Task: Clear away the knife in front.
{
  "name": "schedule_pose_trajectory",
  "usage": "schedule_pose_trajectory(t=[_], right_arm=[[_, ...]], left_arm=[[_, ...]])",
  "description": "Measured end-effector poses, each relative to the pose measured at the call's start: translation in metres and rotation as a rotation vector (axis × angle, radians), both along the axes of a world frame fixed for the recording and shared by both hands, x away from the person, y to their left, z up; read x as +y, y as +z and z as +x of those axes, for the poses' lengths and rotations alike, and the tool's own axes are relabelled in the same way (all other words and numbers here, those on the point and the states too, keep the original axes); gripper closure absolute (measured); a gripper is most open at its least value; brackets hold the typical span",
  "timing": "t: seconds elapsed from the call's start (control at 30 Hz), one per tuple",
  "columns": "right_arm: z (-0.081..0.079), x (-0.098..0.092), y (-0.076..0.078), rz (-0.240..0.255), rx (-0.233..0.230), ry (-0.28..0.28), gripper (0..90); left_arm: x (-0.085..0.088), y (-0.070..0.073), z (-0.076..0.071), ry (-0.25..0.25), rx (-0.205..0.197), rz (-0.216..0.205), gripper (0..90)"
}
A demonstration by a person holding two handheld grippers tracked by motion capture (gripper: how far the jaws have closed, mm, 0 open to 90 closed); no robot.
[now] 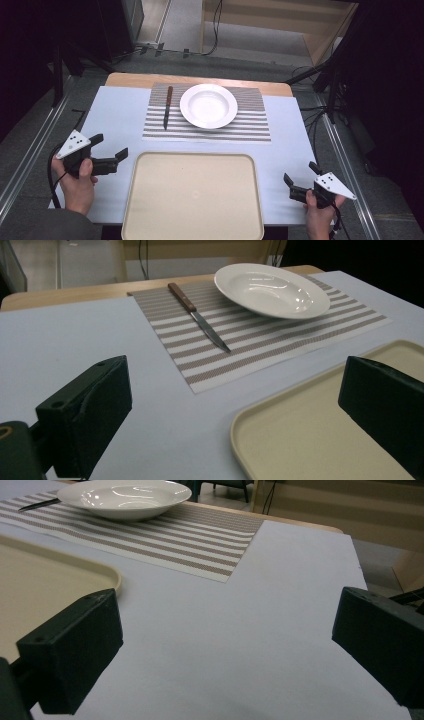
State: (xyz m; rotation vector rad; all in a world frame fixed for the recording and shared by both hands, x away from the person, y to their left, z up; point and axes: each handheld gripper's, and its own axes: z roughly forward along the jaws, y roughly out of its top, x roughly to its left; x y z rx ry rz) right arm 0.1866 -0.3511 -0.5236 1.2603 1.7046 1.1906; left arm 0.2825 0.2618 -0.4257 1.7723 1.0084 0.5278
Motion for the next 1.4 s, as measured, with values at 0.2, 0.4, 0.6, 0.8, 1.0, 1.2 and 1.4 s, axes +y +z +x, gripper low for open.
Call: schedule_pose_trajectory(t=[0.2, 0.4, 0.6, 0.8, 1.0, 1.2, 1.4], right_arm=[[0.0, 0.0, 0.0, -0.002, 0.0, -0.003, 0.0], [0.0, 0.0, 0.0, 0.0, 0.0, 0.0, 0.0], [0.0, 0.0, 0.0, -0.003, -0.002, 0.004, 0.0], [-0.001, 0.001, 0.0, -0.003, -0.001, 0.008, 0.0], [-0.001, 0.003, 0.0, -0.025, -0.003, 0.009, 0.0], [0.0, 0.004, 0.0, -0.032, 0.004, 0.007, 0.0], [0.0, 0.003, 0.0, -0.012, 0.005, 0.007, 0.0]], left_arm=[[-0.012, 0.014, 0.016, -0.027, -0.007, 0.008, 0.0], [-0.02, 0.021, 0.034, -0.037, 0.01, 0.006, 0.0], [-0.031, 0.028, 0.052, -0.045, 0.015, 0.026, 0.0], [-0.042, 0.033, 0.075, -0.054, 0.034, 0.034, 0.1], [-0.054, 0.029, 0.102, -0.07, 0.085, 0.027, 0.1], [-0.067, 0.024, 0.127, -0.065, 0.122, 0.027, 0.1], [-0.083, 0.022, 0.152, -0.026, 0.167, 0.083, 6.0]])
